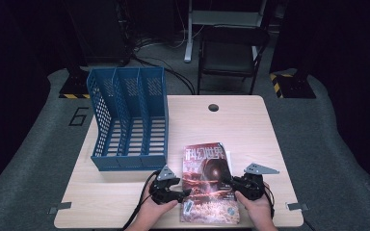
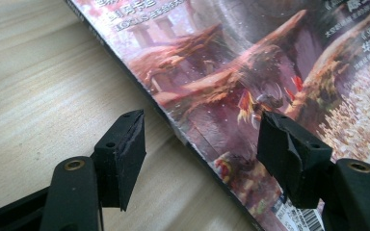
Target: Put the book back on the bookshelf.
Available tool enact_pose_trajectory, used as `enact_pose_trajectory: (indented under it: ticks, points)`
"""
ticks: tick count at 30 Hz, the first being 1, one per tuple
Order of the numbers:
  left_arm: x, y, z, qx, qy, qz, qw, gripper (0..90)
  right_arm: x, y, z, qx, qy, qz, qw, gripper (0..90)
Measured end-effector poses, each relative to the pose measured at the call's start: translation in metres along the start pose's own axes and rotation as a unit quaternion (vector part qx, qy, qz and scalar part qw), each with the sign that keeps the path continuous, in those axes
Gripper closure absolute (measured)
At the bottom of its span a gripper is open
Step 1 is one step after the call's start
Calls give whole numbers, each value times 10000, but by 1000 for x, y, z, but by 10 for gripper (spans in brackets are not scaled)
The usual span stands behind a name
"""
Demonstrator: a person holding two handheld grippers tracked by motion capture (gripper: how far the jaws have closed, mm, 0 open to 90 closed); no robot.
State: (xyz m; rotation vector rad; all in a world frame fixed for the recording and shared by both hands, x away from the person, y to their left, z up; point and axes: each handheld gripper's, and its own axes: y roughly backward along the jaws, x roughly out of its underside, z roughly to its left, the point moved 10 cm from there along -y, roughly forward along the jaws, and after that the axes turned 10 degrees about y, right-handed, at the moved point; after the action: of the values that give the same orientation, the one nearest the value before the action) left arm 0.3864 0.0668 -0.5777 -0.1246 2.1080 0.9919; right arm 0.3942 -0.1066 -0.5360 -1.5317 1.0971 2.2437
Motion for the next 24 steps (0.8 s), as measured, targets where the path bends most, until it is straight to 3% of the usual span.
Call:
enact_pose_trajectory:
  ticks: [8, 11, 13, 15, 16, 19, 24]
  points:
    - [-2, -10, -5, 306, 176, 144, 9993, 316, -3, 5, 4, -11, 40, -117, 9999, 866]
    - [-1, -15, -11, 486, 384, 177, 9979, 308, -3, 8, 4, 15, 60, -150, 9999, 866]
    - [-2, -16, -11, 535, 288, 201, 9980, 296, -4, 9, 5, 14, 107, -179, 9998, 866]
    - [-2, -18, -13, 613, 405, 174, 9971, 291, -5, 11, 6, 1, 126, -196, 9997, 866]
    - [-3, -18, -12, 629, 311, 205, 9973, 290, -6, 12, 8, -31, 129, -228, 9997, 866]
    - [-4, -18, -15, 708, 294, 186, 9969, 323, -7, 14, 10, -54, 126, -258, 9996, 865]
    - [-5, -16, -17, 692, 272, 180, 9971, 348, -7, 15, 10, -64, 112, -268, 9996, 865]
